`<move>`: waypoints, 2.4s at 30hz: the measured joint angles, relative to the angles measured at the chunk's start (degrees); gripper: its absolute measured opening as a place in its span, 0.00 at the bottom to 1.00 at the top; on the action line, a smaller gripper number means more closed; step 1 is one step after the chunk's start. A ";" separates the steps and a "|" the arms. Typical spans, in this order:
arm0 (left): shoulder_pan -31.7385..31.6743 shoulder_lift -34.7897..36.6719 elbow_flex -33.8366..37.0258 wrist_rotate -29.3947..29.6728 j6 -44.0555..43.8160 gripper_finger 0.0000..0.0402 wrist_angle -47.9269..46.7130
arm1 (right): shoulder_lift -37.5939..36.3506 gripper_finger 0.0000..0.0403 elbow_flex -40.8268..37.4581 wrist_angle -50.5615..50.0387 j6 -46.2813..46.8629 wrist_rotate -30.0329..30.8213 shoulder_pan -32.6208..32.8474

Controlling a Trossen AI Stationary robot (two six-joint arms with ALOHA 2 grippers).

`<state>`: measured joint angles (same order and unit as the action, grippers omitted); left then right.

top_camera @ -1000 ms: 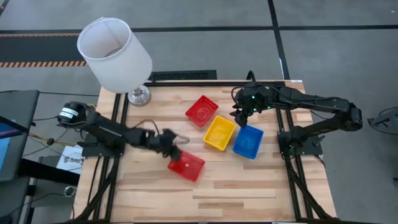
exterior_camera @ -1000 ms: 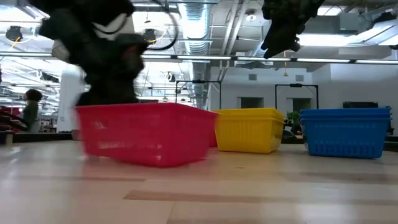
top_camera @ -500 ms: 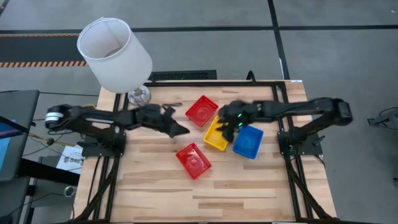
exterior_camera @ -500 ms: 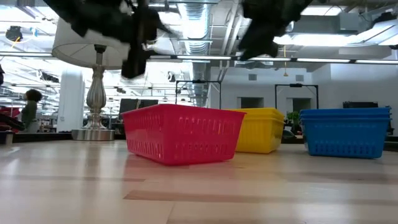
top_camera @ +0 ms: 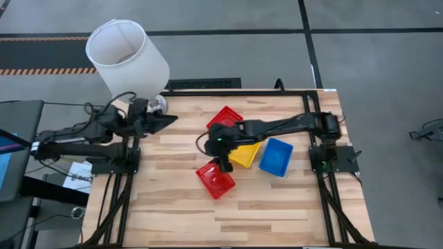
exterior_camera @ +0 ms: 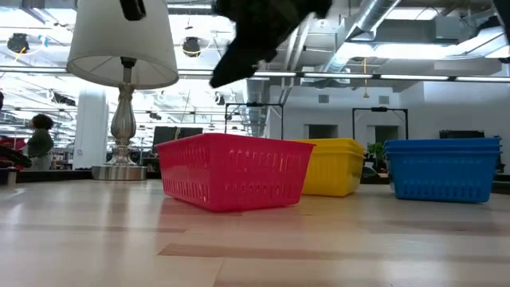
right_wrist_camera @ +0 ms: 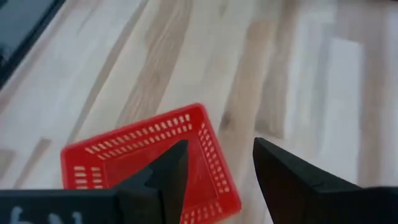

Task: Stack baskets by color
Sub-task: Stack the red bin on the red bins

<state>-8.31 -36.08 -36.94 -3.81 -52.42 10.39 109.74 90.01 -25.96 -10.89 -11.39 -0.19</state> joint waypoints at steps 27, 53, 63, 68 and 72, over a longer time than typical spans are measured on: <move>0.02 7.98 0.03 4.26 0.99 0.46 -3.84 | 21.76 0.10 17.10 -20.41 -11.99 -1.97 -0.28; 0.04 9.42 0.03 9.64 4.83 0.46 -3.85 | -9.87 0.01 17.19 -19.91 15.61 -1.48 -31.24; 0.04 9.19 0.03 12.68 4.52 0.46 -5.49 | -2.92 0.01 15.97 -26.50 16.03 -5.62 -38.28; 0.04 9.07 0.03 13.33 4.26 0.46 -5.85 | 1.08 0.01 11.86 -25.31 17.78 -7.98 -37.66; 0.04 9.08 0.03 13.33 4.22 0.46 -6.00 | 1.44 0.01 8.10 -22.29 16.55 -8.88 -35.12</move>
<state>-8.27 -26.99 -36.91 9.52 -48.20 4.39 111.18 98.11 -48.25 5.66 -20.27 -35.31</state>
